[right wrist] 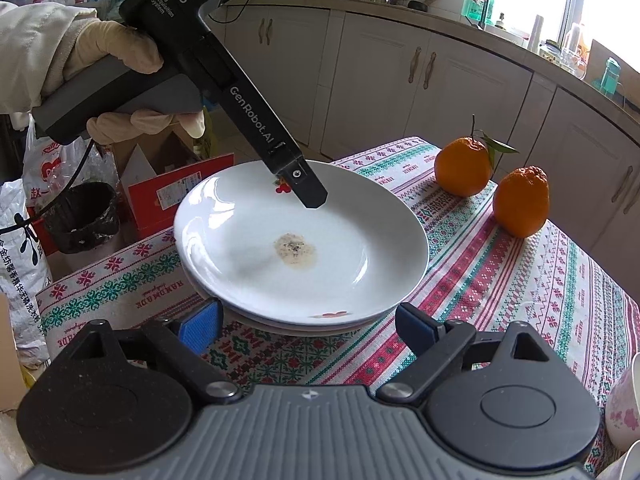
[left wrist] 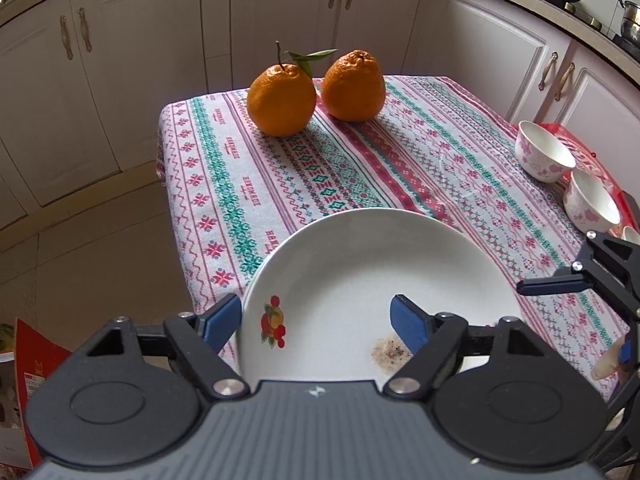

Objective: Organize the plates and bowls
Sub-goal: 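Lower the large plate onto the plate stack and open both tools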

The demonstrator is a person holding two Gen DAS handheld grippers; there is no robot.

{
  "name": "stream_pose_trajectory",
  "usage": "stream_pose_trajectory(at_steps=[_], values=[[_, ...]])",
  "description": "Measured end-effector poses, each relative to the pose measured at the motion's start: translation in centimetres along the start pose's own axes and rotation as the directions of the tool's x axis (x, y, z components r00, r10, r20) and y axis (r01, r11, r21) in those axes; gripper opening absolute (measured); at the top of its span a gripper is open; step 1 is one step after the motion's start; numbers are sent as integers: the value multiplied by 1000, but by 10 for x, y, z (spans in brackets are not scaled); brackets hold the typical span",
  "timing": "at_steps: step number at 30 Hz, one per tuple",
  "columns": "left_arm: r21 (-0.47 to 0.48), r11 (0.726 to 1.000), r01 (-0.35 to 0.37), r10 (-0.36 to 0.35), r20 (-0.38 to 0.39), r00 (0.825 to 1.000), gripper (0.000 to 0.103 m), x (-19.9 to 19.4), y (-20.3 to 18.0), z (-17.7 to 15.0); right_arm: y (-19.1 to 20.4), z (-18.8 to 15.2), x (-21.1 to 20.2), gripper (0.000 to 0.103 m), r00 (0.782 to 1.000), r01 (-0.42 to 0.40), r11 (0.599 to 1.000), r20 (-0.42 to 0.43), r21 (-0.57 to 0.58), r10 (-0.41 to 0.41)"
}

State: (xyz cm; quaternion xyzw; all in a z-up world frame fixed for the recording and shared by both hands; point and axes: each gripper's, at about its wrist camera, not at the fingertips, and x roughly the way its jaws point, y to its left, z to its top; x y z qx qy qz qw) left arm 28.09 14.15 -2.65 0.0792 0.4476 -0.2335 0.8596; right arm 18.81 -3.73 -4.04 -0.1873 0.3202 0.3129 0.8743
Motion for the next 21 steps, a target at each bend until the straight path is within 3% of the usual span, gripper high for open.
stream_pose_trajectory(at_steps=[10,21], values=[[5,1000,-14,14,39,999,87,-11,-7,2,-5,-4,-15,102,999,37,999,17,12,-37],[30,999,-45,39,182,983,95,-47,-56,0,-18,-18,-60,103,988,137,988,68,66,-142]])
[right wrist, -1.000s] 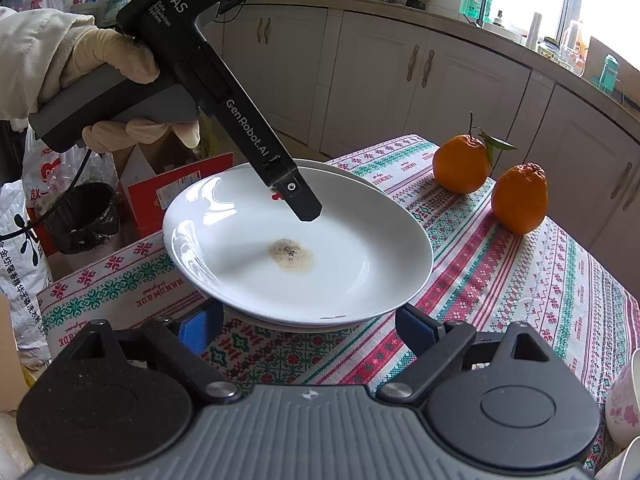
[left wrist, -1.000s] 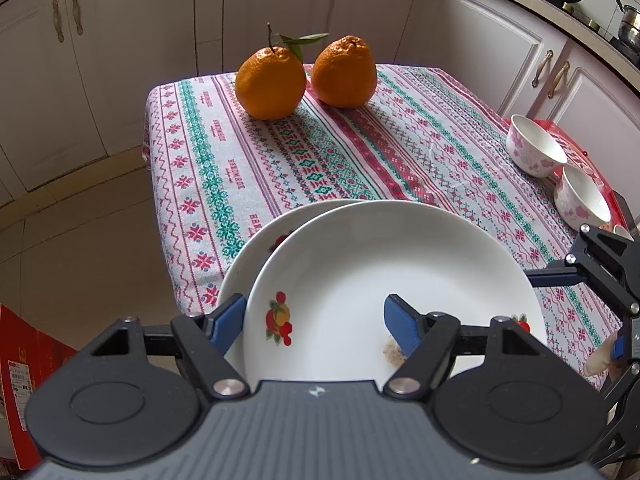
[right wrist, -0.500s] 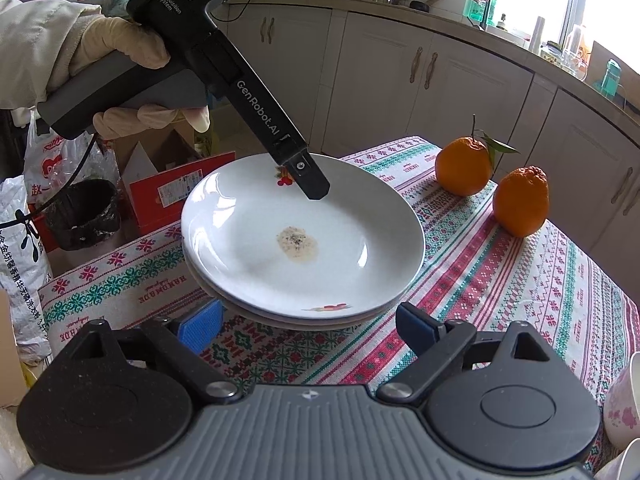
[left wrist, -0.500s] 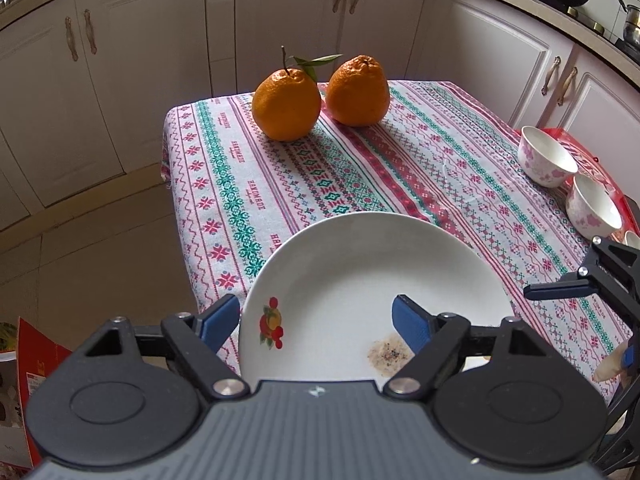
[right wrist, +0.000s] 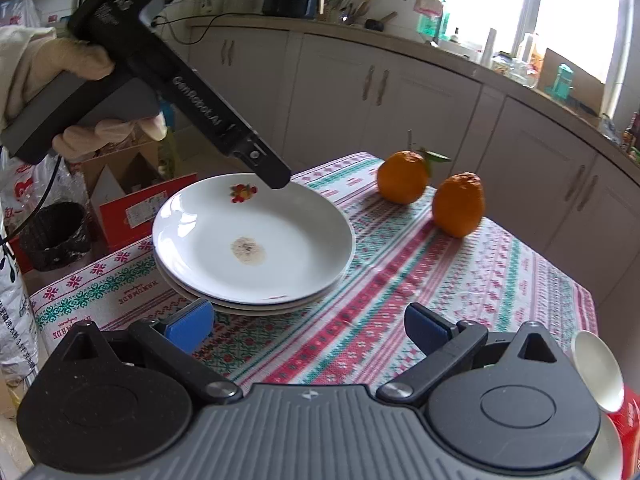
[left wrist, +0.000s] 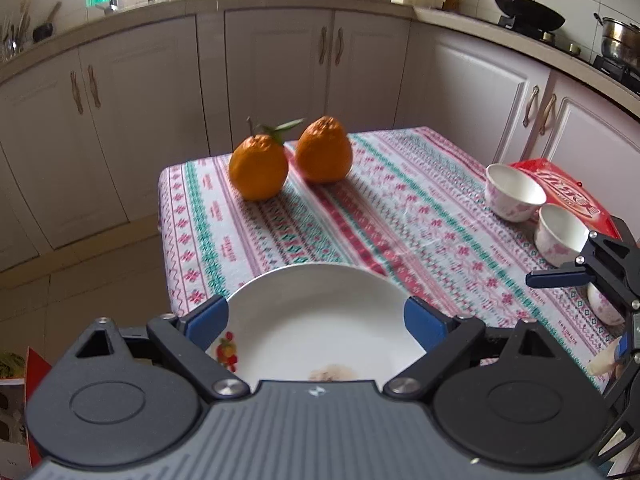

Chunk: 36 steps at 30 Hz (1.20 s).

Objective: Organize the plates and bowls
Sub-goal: 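Lower the large plate onto the plate stack and open both tools, then grasp a white pink-flower bowl rim with the left tool while the right tool grips its other side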

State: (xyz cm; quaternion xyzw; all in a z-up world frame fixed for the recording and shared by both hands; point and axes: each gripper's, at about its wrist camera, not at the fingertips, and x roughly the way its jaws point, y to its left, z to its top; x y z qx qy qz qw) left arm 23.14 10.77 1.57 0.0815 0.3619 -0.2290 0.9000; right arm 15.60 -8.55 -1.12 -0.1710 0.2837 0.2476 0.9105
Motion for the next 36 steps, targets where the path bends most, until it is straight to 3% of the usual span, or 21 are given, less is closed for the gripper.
stream_pose_trajectory(at_steps=[6,9,15,20,29,36], values=[[65,997,-31,21,146,989,102,-28,-47,-8,-15,-14,-34,103,997,58,997,43,52,-60],[77,997,-19,5,176,984,102,-38,-71,-15,-24,-24,-52,103,994,88,993,59,74,-93],[169,984,-64,23,231,973,102,-40,-129,-39,-43,-50,-89,103,984,157,980,69,120,-166],[198,980,12,-69,287,955,102,-37,-176,-55,-64,-78,-119,103,970,228,959,43,171,-238],[225,960,169,-221,233,947,102,-1,-235,-65,-107,-129,-149,103,946,321,896,-52,306,-320],[264,936,234,-289,192,938,102,26,-263,-70,-132,-155,-154,103,946,322,864,-94,386,-310]])
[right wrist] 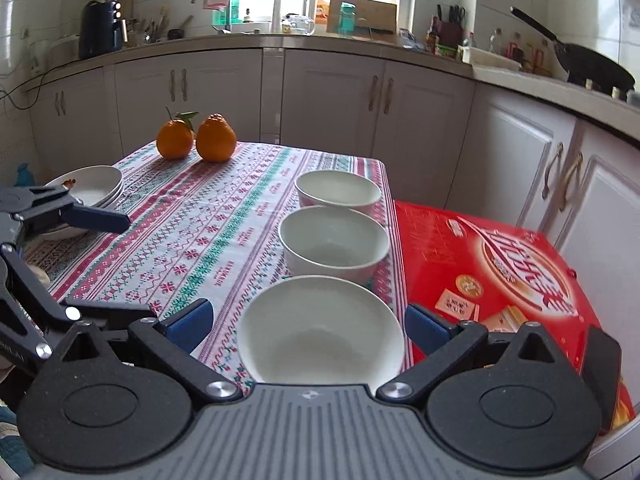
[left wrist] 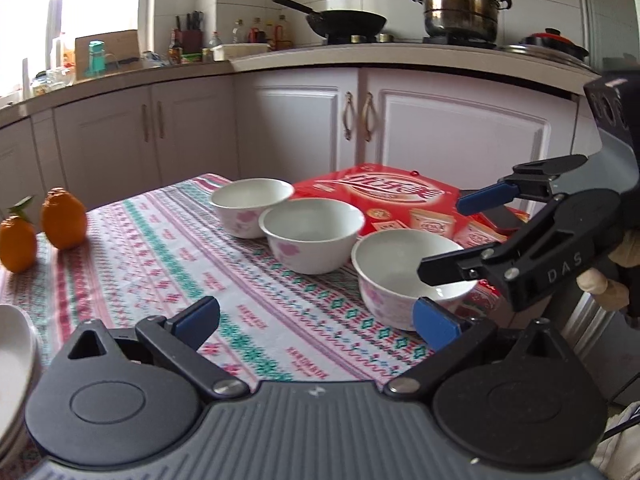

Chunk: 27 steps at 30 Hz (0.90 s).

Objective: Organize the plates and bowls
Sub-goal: 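Grasp a white pink-flower bowl rim with the left tool while the right tool grips its other side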

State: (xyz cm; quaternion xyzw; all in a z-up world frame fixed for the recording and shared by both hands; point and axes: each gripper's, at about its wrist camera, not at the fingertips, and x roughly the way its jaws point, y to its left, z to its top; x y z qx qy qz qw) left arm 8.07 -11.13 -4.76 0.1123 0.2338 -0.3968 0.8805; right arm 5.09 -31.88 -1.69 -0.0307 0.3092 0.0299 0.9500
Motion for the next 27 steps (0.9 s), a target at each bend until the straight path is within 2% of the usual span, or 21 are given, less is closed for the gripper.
stream_pose_trajectory(at_steps=[2,5,7,16,27], values=[[10,1000,5,-5,-3,1000,102,7,-7,-1,-7,-2,1,103,1000,2,1000,-9,19,-2],[24,999,48,-48,-8,999,102,16,-17,0,-13,-4,3,103,1000,4,1000,-19,30,-4],[43,998,47,-47,-15,999,102,22,-22,0,-15,-6,6,103,1000,-1,999,-26,34,2],[116,988,98,-95,-37,995,102,48,-48,1,-33,-10,16,103,995,-71,994,-68,86,77],[97,988,117,-112,-62,992,102,65,-53,-1,-61,-3,30,100,980,-150,972,-101,179,170]])
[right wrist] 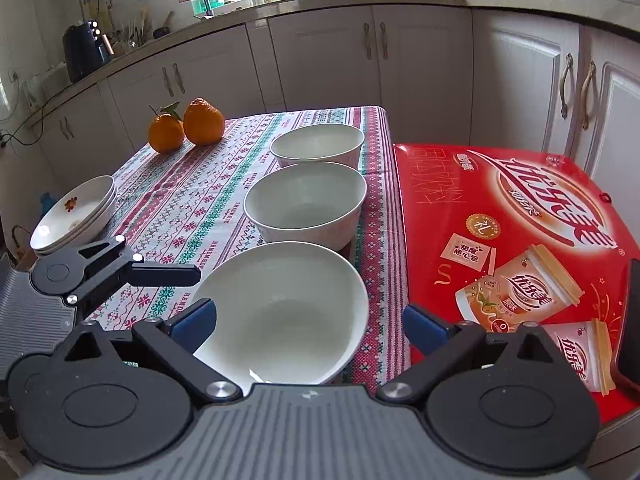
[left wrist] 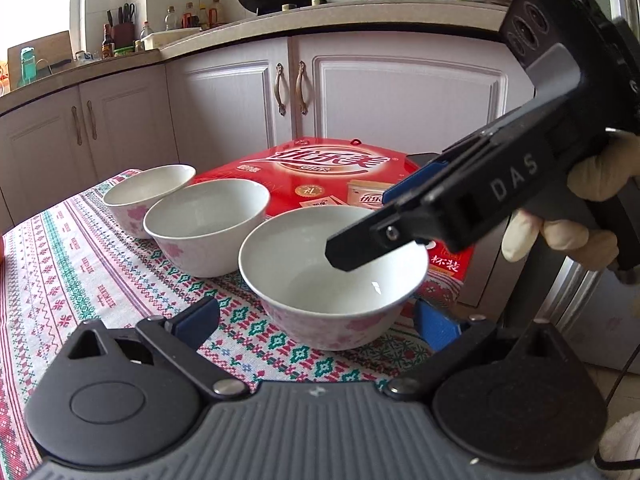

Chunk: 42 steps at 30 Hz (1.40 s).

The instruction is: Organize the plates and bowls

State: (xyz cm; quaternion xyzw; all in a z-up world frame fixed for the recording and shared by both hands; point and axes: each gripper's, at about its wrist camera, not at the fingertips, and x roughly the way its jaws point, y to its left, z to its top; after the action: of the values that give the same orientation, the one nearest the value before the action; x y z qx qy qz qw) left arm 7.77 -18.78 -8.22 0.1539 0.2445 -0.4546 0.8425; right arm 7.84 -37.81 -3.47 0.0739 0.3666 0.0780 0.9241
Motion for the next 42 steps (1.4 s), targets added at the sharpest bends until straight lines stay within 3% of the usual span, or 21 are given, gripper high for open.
stream_pose_trajectory(at_steps=[9,18,32,42], values=[[1,1000,21,-21,0,1000,93,4,-2,1,-13,7,13,79,997,-58,997,-49,46,60],[5,999,37,-37,3,999,85,5,-2,1,-15,7,19,69,994,-86,994,-64,72,91],[-14,999,43,-43,-13,999,83,-1,0,3,-6,11,18,68,993,-87,994,-70,66,92],[-17,1000,7,-8,-25,1000,83,-30,14,3,25,20,16,68,988,-142,990,-64,18,143]])
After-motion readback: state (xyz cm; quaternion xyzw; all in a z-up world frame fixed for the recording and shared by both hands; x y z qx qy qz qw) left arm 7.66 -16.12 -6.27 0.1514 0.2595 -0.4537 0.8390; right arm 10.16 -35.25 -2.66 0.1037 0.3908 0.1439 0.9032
